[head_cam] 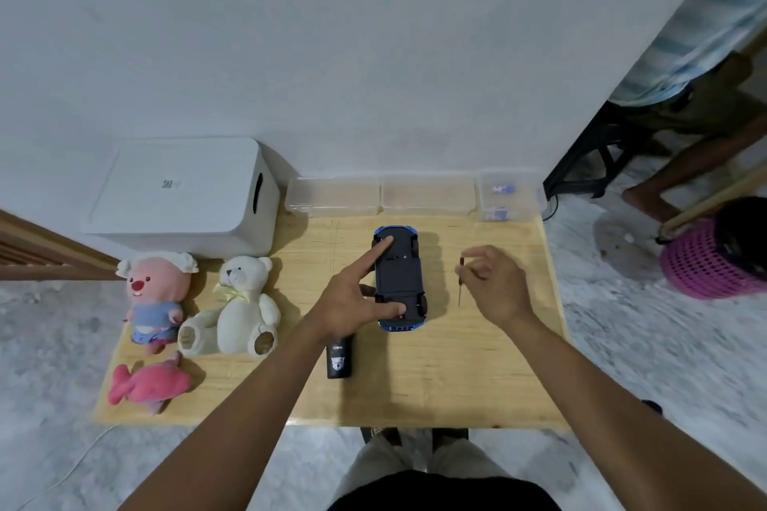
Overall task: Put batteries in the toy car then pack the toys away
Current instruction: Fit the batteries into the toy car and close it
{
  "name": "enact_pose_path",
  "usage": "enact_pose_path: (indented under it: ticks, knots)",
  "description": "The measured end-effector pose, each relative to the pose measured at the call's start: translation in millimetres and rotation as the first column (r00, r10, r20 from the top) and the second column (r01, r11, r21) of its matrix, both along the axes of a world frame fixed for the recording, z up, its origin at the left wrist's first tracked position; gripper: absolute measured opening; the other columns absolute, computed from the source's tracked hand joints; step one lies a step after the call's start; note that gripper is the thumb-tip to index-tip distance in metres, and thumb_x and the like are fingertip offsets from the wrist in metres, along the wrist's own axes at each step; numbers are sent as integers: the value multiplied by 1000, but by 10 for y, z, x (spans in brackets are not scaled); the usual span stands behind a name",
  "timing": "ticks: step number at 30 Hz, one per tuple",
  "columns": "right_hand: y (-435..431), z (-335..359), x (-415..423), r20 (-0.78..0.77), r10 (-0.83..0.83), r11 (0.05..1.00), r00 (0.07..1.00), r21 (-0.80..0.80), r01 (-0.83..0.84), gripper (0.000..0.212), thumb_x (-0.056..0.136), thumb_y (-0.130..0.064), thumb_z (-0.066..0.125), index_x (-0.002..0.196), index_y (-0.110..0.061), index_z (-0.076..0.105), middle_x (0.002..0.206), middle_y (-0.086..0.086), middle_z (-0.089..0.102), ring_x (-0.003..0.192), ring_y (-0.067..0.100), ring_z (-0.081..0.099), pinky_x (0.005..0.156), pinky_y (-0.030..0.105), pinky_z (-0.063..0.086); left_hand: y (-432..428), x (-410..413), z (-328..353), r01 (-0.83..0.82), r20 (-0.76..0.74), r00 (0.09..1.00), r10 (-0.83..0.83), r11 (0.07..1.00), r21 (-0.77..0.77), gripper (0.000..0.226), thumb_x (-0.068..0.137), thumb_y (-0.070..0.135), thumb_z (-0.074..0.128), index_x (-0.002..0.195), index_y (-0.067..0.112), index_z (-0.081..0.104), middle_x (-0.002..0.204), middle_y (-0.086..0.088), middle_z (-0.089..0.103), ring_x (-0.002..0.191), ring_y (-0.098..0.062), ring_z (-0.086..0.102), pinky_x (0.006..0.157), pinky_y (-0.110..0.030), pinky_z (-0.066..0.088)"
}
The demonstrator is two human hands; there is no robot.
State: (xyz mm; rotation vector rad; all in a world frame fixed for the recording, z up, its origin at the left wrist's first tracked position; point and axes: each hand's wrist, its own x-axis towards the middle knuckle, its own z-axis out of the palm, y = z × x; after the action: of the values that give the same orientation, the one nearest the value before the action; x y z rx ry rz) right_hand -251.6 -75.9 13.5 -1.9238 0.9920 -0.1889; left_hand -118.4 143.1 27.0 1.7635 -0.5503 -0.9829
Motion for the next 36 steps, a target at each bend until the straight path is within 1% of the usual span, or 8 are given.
enact_pose_path:
  ticks: [3,7,13,16,20,28,32,36]
  knots:
    - [63,568,179,285,32,999,958,23,-40,16,89,-19,76,105,-19,73,89,-4,77,87,10,74,81,23,56,-29,46,100,26,13,1000,-26,1000,10,105,72,18,93,149,63,37,154,18,49,119,-13,65,100,-41,58]
    - [237,911,358,424,96,995,901,-14,-99,12,90,-11,75,102,-12,72,96,-4,76,90,10,73,84,23,58,-100,92,231,54,31,998,-54,998,-8,105,74,13,92,152,58,37,150,16,54,100,-17,71,96,-38,60]
    - [315,928,448,430,113,994,896,-51,-101,10,91,-10,73,99,-16,72,93,-7,75,88,8,71,85,27,59,-120,145,345,89,64,994,-87,996,-29,105,74,17,92,152,58,36,149,15,55,104,-22,70,95,-43,60]
    - [326,934,457,428,123,992,895,-64,-105,11,91,-11,73,98,-20,72,92,-8,75,87,7,71,84,27,59,-99,148,370,97,66,993,-95,995,-29,105,75,15,92,153,57,35,150,14,55,99,-18,70,94,-42,61]
    - [350,942,487,439,129,992,889,-69,-110,11,91,-11,74,99,-19,71,93,-7,75,87,8,72,83,26,59,-67,155,378,91,69,994,-89,996,-21,105,74,19,92,152,59,34,150,15,54,109,-27,70,97,-44,59]
    - [386,944,511,429,158,987,890,-91,-132,11,91,-10,74,98,-17,71,92,-5,75,85,10,73,83,29,60,-12,158,393,90,80,993,-88,996,-16,106,66,37,91,151,62,33,150,16,54,119,-16,67,99,-40,58]
    - [404,955,514,429,159,987,889,-95,-131,12,90,-12,75,98,-19,70,92,-7,75,86,11,72,83,31,60,12,153,389,87,69,994,-85,996,-24,104,74,21,92,151,61,34,151,16,53,104,-20,71,96,-38,60]
    - [434,972,510,428,154,987,891,-105,-120,12,89,-13,76,96,-20,69,90,-9,73,85,11,71,82,31,60,13,153,401,74,63,995,-72,997,-29,104,75,20,92,152,59,35,150,15,54,106,-26,71,96,-40,60]
